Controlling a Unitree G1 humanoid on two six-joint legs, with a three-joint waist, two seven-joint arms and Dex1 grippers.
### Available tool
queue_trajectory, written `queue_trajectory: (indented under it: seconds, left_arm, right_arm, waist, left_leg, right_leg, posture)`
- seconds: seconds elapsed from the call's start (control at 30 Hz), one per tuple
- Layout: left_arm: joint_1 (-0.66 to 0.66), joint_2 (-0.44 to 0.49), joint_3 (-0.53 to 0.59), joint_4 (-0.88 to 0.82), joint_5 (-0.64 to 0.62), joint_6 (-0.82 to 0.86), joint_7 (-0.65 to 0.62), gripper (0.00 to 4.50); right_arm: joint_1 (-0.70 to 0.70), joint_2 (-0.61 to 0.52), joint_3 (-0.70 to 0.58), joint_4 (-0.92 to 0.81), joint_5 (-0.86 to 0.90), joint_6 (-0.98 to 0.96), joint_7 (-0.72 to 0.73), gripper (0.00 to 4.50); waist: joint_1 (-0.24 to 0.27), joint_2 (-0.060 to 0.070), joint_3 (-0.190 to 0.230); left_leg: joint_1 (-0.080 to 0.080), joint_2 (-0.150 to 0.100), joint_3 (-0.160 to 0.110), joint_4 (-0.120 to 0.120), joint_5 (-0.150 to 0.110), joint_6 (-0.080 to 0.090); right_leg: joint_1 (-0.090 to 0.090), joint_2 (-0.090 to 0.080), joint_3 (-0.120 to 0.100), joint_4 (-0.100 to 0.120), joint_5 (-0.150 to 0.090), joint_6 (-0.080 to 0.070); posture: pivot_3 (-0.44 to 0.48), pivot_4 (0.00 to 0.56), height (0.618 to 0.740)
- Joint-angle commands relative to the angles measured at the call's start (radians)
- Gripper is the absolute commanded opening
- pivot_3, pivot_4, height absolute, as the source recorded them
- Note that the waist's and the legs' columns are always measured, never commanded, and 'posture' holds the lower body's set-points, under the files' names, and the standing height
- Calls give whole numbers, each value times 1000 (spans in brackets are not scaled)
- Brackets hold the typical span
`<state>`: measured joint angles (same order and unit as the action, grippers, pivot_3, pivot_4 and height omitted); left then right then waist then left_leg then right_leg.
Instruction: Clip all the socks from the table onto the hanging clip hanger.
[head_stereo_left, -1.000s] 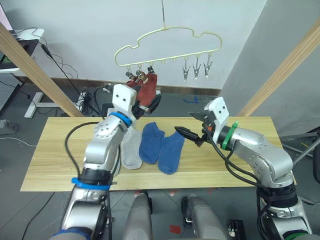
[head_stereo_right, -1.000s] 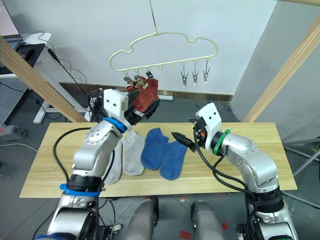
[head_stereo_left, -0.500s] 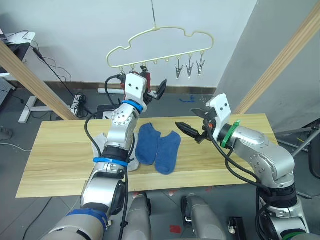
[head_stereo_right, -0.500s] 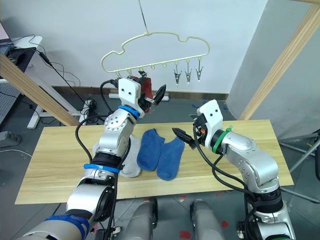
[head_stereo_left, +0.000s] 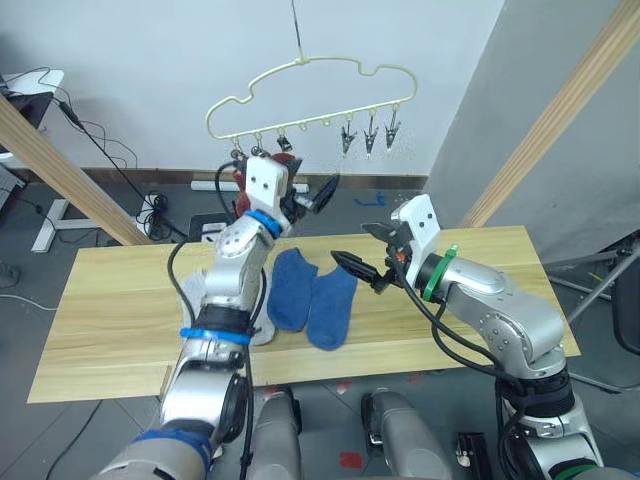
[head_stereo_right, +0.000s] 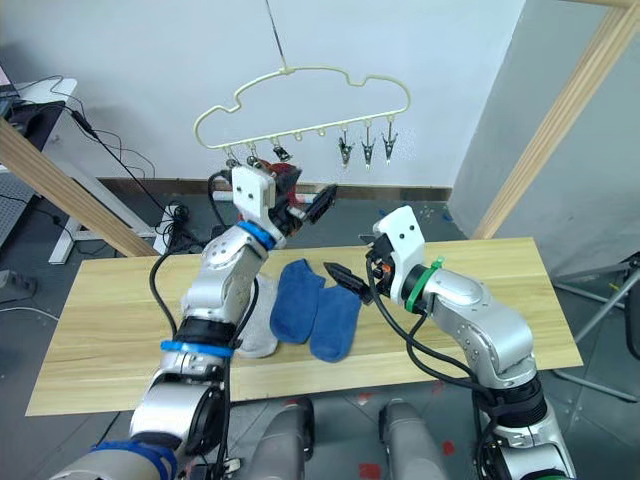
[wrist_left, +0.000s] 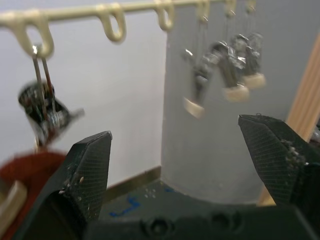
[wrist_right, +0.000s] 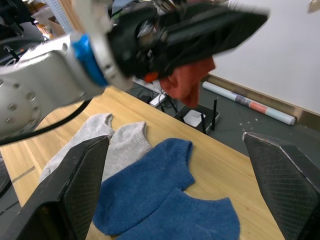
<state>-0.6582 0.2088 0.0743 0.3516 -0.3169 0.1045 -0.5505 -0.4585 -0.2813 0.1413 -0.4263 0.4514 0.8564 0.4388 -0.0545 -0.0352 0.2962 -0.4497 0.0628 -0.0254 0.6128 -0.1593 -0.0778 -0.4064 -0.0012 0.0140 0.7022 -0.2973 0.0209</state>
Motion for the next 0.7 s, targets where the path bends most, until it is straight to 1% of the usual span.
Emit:
queue_trajectory:
  seconds: [0.03, 0.13, 0.23, 0.27, 0.3, 0.37, 0.5, 0.6, 0.7]
  left_arm:
    - [38, 9, 10, -137, -14, 60, 34, 4500]
    - [29, -6, 23, -145, 2, 52, 87, 4500]
    - [-11, -24, 32, -94, 35, -37, 128, 4500]
    - [-44, -24, 38, -33, 50, -81, 137, 4500]
    - [-80, -31, 49, 26, 45, -105, 134, 4500]
    - [-131, -48, 46, 116, 39, -146, 104, 4500]
    - [-184, -90, 36, 215, 41, -200, 73, 4500]
    - [-206, -116, 35, 257, 38, -218, 59, 4500]
    - [-203, -143, 27, 249, 20, -195, 30, 4500]
  right_arm:
    - [-11, -1, -7, -4, 3, -40, 20, 4478]
    - [-15, -12, -21, 9, 9, -47, 33, 4478]
    - [-27, -15, -22, 23, 5, -55, 35, 4478]
    - [-31, -17, -17, 28, -8, -59, 25, 4478]
    - [-40, -9, -27, 26, -6, -49, 7, 4478]
    - [-46, -12, -42, 20, -2, -36, -9, 4478]
    - [-22, -43, -54, -7, 2, -26, -12, 4478]
    - [-6, -55, -71, -34, 11, -10, -21, 4478]
    - [8, -68, -84, -49, 15, -1, -25, 4478]
  waist:
    - [6, 0, 0]
    - [21, 0, 0]
    - [28, 0, -3]
    - [29, 0, -4]
    - [29, -1, -5]
    - [26, -1, -10]
    - [19, -1, -19]
    - [12, -1, -19]
    - [0, -1, -19]
  left_leg:
    - [0, 0, 0, 0, 0, 0]
    - [1, -1, -1, 1, 2, 2]
    - [1, -1, -1, 1, 4, 5]
    - [1, -2, -1, 1, 5, 6]
    - [1, -2, -1, 1, 6, 7]
    - [0, -2, 0, 2, 8, 8]
    - [0, -2, 2, 2, 9, 10]
    - [-1, -2, 2, 2, 9, 10]
    - [-1, -2, 2, 1, 9, 10]
  right_leg:
    - [0, 0, 0, 1, 0, 0]
    - [0, 0, 0, 4, 1, -1]
    - [0, 0, 0, 4, 4, 0]
    - [0, 0, 0, 3, 6, 0]
    - [0, 0, 0, 3, 7, 1]
    - [0, 0, 1, 1, 9, 2]
    - [1, 0, 3, -5, 12, 5]
    - [1, 0, 3, -5, 13, 5]
    - [1, 1, 3, -5, 13, 4]
  posture:
    - [-12, 206, 740]
    - [-14, 198, 740]
    - [-35, 198, 740]
    - [-54, 198, 740]
    - [-70, 185, 740]
    - [-89, 193, 740]
    - [-133, 187, 740]
    - [-147, 181, 740]
    - [-151, 178, 740]
